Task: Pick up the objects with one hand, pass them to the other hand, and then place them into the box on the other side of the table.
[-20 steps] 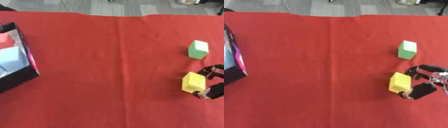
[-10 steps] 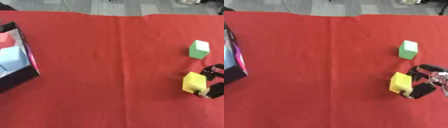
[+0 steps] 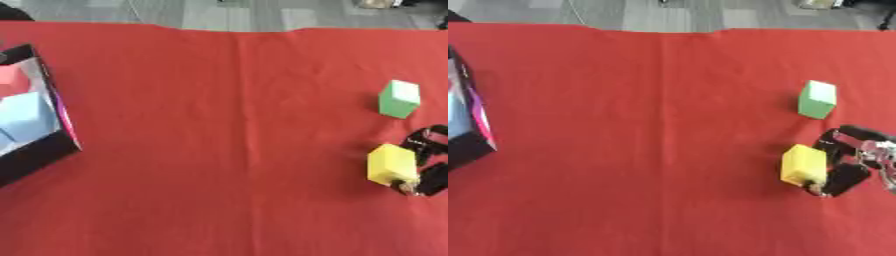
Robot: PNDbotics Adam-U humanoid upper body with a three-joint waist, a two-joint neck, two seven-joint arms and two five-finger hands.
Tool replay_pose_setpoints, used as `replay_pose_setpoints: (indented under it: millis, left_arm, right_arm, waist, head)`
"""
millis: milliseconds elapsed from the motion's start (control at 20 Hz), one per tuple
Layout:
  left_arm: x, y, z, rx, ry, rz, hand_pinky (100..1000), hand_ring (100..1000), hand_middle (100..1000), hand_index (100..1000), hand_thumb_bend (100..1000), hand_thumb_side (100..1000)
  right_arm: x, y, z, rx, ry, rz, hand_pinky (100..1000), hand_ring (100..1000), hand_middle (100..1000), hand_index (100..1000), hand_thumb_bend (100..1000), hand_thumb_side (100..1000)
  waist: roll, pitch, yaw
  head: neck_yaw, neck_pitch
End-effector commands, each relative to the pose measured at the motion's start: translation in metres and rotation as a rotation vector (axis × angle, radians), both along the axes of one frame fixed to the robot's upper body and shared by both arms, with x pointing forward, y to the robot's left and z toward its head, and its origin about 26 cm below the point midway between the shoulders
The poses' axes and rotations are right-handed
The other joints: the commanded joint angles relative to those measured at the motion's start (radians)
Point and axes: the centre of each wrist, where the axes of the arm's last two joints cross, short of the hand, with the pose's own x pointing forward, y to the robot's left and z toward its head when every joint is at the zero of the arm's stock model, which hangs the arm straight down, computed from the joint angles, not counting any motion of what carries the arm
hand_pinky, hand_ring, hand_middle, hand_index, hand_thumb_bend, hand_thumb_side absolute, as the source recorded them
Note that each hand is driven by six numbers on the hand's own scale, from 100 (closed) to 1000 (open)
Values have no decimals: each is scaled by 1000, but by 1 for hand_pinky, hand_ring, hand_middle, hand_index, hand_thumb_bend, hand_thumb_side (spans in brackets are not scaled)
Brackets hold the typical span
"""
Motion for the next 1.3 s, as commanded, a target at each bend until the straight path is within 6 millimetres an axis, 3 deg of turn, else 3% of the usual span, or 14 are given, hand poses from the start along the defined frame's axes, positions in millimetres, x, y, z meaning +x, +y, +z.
replay_pose_setpoints:
  millis: [50, 350, 750, 1300]
  left_arm:
    - [-2, 1, 8, 15, -26, 2, 828, 737, 707, 770, 100, 891]
    - [-3, 2, 9, 19, -25, 5, 829, 737, 707, 770, 100, 888]
    - [-3, 3, 10, 28, -31, 4, 829, 737, 708, 770, 100, 876]
    - [-5, -4, 28, 87, -73, -43, 822, 737, 710, 771, 100, 823]
  right_arm:
    - [-3, 1, 16, 20, -63, -15, 868, 648, 484, 545, 407, 100]
    - [-15, 11, 33, 80, -140, -10, 862, 628, 462, 514, 402, 100]
    - [-14, 22, 60, 167, -296, 49, 844, 606, 462, 507, 267, 100]
    - [-5, 71, 84, 257, -466, 176, 839, 601, 476, 520, 172, 100]
  waist:
    - [9, -3, -2]
    - [7, -7, -6]
    - [8, -15, -9]
    - [15, -33, -5]
  head:
    - [5, -5]
    - [11, -3]
    - [16, 2]
    - [26, 13]
